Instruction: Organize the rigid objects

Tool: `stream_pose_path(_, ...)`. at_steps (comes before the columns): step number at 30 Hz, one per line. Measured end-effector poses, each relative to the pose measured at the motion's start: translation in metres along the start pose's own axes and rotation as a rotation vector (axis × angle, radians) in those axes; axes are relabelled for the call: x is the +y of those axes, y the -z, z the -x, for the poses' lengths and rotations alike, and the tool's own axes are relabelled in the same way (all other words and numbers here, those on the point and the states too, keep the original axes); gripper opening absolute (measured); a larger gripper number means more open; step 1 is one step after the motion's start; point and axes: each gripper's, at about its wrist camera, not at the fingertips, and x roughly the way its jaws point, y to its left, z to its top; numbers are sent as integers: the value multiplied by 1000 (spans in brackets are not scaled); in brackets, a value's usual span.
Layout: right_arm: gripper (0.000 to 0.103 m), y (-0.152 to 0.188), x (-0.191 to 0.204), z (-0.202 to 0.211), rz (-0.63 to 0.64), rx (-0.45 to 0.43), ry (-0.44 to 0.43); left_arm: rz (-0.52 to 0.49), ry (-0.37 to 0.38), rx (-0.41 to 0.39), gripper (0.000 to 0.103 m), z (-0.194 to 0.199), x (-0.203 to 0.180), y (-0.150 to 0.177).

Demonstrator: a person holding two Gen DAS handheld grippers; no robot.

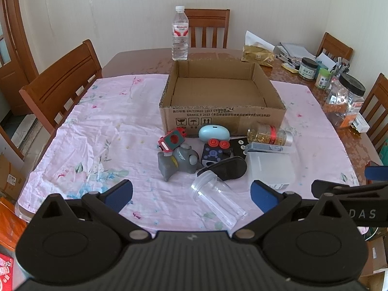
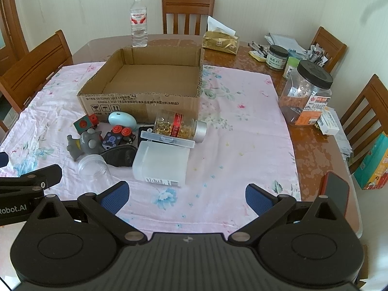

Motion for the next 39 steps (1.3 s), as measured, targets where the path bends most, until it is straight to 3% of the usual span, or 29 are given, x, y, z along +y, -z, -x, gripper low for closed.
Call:
stream_pose_path(17, 103, 0, 1, -26, 26, -17, -54, -71, 101, -15, 103, -23, 6, 11)
stream_pose_path(26, 103, 5, -8, -41, -15, 14, -69, -192, 208, 7, 103, -45, 6, 27)
stream_pose_path(35, 103, 10, -19, -53, -52, 51, -73, -363, 270, 85, 103, -74, -4, 38)
stream_pose_path(39, 103, 11, -23, -58, -69, 70, -68, -463, 253, 89, 103, -83, -11, 41)
